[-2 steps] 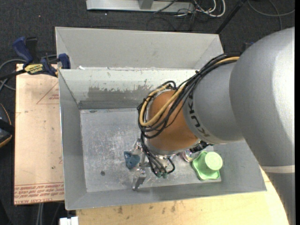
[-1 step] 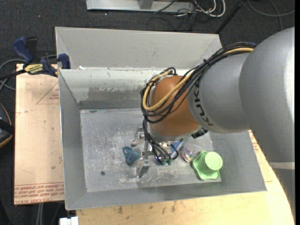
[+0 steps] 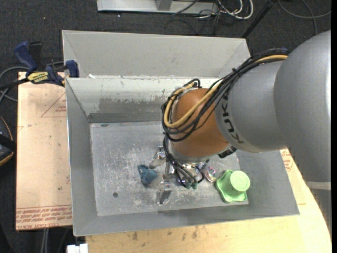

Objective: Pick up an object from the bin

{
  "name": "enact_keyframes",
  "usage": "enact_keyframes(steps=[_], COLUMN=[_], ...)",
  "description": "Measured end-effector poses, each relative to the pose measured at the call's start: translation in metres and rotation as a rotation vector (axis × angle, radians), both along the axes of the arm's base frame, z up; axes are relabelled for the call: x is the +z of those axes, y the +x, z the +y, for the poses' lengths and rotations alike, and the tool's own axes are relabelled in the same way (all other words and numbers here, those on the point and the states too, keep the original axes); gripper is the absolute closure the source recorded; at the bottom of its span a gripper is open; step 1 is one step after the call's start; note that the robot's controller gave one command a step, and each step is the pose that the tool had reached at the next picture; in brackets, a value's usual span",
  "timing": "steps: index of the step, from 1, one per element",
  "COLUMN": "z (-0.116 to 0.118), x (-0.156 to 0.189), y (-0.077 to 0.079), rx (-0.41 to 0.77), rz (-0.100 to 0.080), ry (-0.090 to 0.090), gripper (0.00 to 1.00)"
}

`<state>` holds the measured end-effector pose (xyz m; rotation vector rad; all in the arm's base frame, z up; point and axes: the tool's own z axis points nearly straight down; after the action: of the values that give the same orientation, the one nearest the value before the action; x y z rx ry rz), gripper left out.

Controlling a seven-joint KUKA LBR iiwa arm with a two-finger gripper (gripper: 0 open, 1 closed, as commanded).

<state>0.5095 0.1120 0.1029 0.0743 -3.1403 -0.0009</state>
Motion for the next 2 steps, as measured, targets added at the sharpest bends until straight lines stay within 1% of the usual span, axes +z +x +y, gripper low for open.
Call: enact_keyframes(steps=[1,2], z=[0.0091,0.0096], x=[-0.0286,-0.026], y=[0.0134,0.0151], rx=[0.075,0.073], rz=[-0.003,-0.004], ry=[-0.001,0.001], gripper=[0.0,0.0])
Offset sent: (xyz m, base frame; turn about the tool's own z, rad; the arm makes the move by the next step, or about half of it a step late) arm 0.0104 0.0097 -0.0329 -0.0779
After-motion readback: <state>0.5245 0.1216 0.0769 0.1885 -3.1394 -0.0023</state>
